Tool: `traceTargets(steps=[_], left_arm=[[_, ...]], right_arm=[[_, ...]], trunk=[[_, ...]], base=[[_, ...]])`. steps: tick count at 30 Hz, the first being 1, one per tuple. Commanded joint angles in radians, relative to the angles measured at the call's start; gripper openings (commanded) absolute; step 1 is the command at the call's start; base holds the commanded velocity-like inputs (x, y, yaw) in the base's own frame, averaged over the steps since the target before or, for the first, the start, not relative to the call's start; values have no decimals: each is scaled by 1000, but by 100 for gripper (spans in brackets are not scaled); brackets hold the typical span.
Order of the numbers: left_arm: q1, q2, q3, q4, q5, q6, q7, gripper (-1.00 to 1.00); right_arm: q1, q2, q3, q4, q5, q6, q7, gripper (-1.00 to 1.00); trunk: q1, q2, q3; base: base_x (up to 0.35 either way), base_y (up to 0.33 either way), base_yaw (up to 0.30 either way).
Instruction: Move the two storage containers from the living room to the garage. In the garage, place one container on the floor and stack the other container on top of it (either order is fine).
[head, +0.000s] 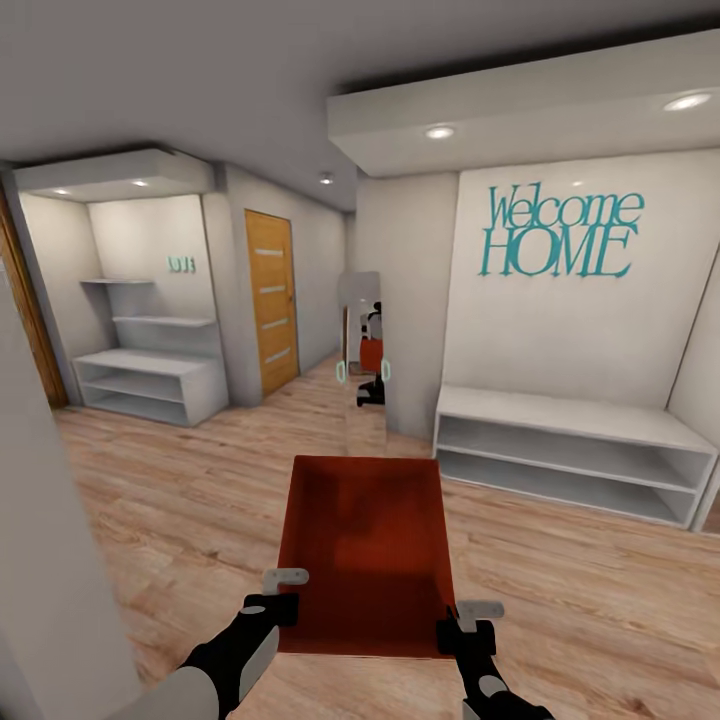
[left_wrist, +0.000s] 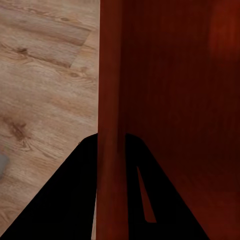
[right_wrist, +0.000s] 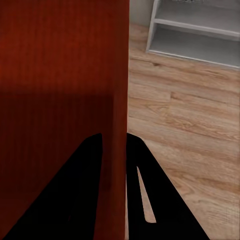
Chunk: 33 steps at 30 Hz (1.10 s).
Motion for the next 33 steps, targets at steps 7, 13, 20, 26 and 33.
traceTargets(steps=[7, 13, 20, 26, 33], left_arm=[[0, 2, -5, 1, 9, 6, 11, -100], [0, 2, -5, 1, 9, 6, 11, -100], [0, 2, -5, 1, 8, 6, 11, -100], [0, 2, -5, 1, 9, 6, 11, -100], [0, 2, -5, 1, 8, 6, 11, -100]], right_arm=[[-2, -1, 2, -2, 0, -40, 6, -100], [-1, -1, 2, -2, 0, -40, 6, -100], [-2, -1, 2, -2, 0, -40, 6, -100], [-2, -1, 2, -2, 1, -40, 6, -100], [-2, 0, 2, -2, 0, -40, 6, -100]], trunk=[[1, -1, -2], [1, -1, -2], [1, -1, -2], [1, -1, -2], [1, -1, -2]], base=[[322, 0, 87], [322, 0, 213], [322, 0, 209], [322, 0, 39], [322, 0, 2]])
